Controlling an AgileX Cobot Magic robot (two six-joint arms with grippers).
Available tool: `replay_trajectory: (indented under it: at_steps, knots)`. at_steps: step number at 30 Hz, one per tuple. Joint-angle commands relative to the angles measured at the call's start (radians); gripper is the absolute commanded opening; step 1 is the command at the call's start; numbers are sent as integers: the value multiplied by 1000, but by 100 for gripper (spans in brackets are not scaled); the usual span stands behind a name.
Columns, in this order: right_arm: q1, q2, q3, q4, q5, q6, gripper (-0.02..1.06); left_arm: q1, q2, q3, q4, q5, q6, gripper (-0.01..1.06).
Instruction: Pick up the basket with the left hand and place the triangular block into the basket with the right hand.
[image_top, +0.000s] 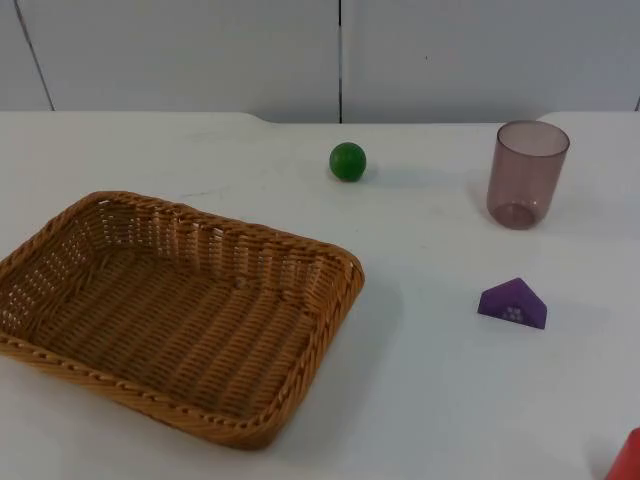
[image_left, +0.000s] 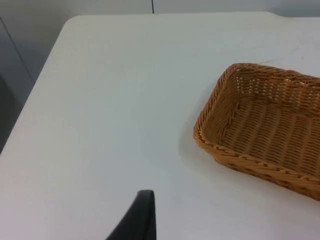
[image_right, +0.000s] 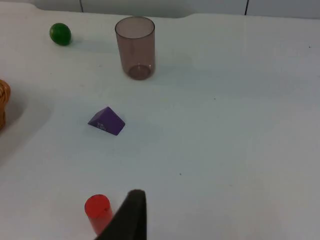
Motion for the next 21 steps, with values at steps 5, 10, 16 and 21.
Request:
replay_trajectory:
  at_steps: [5,10,16,21]
  knots:
    - [-9,-4,-16,5,-14,-7,105,4,-3,-5,-50,-4,8,105]
    - [-9,126,-90,5,-91,-7,105,4,186,-66,-97,-57,8,99]
    - [-9,310,-155,7,-199,-7,105,4,394,-115,-139,-155,8,83]
    - [-9,524,-207,7,-297,-7,105,4,590,-177,-192,-247,8,82]
